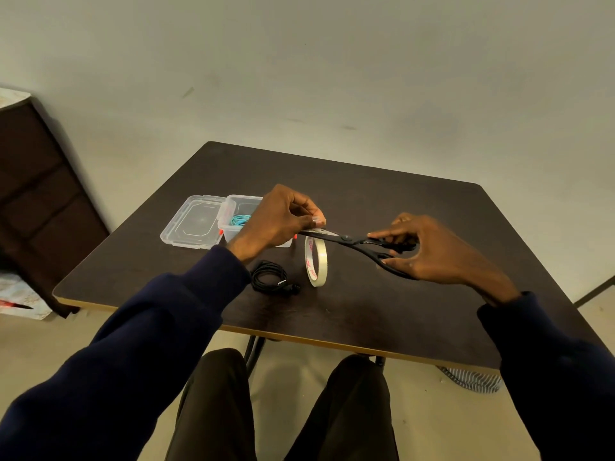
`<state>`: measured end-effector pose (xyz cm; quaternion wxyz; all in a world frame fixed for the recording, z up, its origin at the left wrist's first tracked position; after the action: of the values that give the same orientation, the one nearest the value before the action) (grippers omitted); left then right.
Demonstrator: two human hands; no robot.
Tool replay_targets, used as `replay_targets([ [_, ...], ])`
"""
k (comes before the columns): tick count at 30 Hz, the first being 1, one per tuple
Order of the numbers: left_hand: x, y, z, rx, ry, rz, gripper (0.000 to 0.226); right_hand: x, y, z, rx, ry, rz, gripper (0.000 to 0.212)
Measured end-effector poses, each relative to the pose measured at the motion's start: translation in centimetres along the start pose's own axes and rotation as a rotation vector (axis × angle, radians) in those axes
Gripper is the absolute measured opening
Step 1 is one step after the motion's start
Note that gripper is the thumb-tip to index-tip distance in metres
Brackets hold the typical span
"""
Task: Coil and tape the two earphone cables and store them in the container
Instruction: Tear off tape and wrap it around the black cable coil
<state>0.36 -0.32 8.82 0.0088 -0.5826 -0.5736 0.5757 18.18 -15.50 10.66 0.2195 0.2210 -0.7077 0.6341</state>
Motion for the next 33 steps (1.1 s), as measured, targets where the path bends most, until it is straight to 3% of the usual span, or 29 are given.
replay_targets([
  [16,-0.3,0.2,0.2,0.004,-0.008,0.090,0.002,-0.1,0.2,-0.2,-0.118,-0.021,-0.004,0.040],
  [33,1.3,1.1,0.6,0.014,-0.161,0.137,0.005,-0.6,1.4,1.4,-0.086,0.028,-0.097,0.035],
])
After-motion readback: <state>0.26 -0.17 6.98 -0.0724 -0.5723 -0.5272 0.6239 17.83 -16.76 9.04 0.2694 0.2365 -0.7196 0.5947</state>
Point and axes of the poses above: each hand's wrist, its own z-axis away from the middle knuckle, its own y-axis out of the palm, x = y × z, the point moved 7 cm from there along -z, towards the middle knuckle, and after that the axes turned 10 degrees about -z, right-handed, at the moved point
